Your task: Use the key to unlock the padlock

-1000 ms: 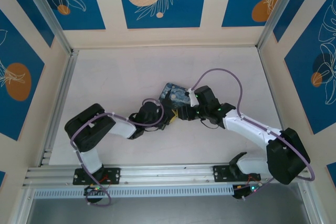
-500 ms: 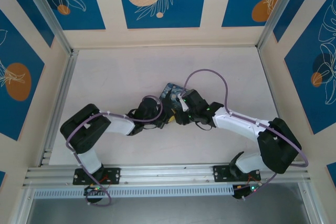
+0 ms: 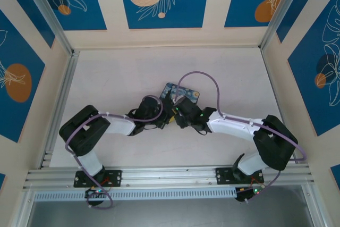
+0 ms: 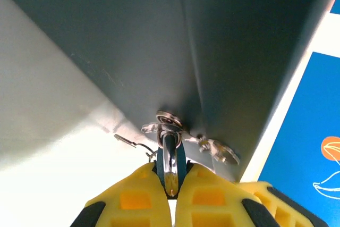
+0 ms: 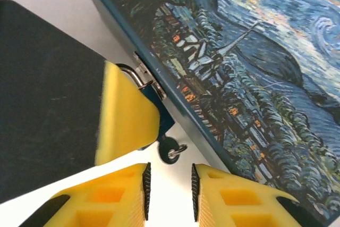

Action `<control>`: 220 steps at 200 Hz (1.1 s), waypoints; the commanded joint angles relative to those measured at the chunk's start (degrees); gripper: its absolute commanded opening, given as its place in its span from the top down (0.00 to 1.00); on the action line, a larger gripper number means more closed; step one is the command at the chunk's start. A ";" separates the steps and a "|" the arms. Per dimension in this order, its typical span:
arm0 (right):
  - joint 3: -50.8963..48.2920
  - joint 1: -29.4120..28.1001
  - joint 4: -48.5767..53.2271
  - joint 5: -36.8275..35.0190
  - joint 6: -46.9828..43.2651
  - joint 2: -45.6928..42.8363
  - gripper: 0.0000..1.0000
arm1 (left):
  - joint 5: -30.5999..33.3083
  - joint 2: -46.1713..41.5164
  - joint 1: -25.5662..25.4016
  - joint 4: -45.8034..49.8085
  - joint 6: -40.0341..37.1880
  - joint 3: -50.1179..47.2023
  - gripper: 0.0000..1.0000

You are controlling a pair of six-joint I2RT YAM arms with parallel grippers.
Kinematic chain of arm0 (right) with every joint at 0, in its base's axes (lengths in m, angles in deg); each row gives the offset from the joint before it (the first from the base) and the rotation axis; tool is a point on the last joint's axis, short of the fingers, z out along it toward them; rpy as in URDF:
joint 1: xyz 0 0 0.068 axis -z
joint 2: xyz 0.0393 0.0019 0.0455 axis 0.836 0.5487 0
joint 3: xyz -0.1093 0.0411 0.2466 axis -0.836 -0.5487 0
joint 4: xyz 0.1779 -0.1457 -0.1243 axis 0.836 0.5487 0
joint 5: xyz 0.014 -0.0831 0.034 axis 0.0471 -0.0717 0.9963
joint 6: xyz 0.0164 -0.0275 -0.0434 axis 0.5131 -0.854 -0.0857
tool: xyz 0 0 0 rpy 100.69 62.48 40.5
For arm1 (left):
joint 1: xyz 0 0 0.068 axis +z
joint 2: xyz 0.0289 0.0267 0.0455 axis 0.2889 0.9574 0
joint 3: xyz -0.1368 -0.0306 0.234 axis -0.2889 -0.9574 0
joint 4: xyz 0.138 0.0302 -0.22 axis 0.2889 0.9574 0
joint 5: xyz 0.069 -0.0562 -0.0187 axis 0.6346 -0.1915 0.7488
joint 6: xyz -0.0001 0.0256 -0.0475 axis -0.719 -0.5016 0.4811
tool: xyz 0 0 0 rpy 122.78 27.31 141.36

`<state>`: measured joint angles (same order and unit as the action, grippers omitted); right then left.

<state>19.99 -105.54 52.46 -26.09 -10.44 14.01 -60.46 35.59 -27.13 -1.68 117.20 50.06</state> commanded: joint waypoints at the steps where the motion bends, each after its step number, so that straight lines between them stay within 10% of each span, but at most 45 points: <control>1: -2.79 0.15 -2.77 -5.35 0.80 -1.12 0.71 | -3.53 -3.05 0.29 -2.40 0.07 1.88 1.00; 65: -5.49 1.51 -1.62 8.11 11.12 -14.41 0.66 | -3.24 -3.28 0.37 -1.98 -0.53 1.88 1.00; 140: -10.28 4.21 -6.86 23.60 45.81 -18.73 0.50 | -1.59 -2.46 0.54 -5.62 -0.30 0.57 1.00; 220: -22.85 3.31 -22.06 11.54 66.58 -24.20 0.53 | -0.93 -1.79 0.60 -7.68 0.21 -0.01 1.00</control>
<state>-1.85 -102.24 35.45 -9.37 48.73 -8.07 -61.83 33.90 -26.93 -5.55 117.20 50.24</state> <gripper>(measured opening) 0.475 0.052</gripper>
